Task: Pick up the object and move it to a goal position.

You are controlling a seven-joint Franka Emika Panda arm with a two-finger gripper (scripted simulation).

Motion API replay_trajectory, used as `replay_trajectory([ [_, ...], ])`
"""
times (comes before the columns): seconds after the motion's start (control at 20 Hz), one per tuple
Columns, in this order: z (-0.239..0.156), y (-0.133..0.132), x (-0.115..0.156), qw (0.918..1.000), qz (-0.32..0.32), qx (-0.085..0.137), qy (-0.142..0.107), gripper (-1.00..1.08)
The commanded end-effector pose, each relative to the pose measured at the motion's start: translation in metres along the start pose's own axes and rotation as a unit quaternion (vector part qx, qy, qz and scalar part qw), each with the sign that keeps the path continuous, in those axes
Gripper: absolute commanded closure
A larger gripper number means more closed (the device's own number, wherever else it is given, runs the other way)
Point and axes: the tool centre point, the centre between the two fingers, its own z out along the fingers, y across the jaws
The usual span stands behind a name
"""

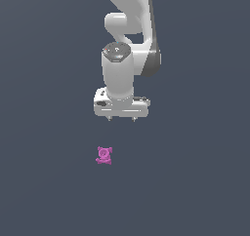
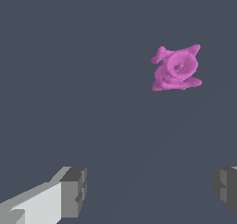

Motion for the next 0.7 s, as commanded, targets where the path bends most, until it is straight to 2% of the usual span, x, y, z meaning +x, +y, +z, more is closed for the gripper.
replay_trajectory([
  [0.0, 0.000, 0.000, 0.000, 1.0000, 0.000, 0.000, 0.000, -0.92],
  [0.4, -0.021, -0.029, 0.008, 0.9995, -0.027, 0.007, 0.015, -0.92],
  [0.65, -0.021, -0.029, 0.008, 0.9995, -0.027, 0.007, 0.015, -0.92],
])
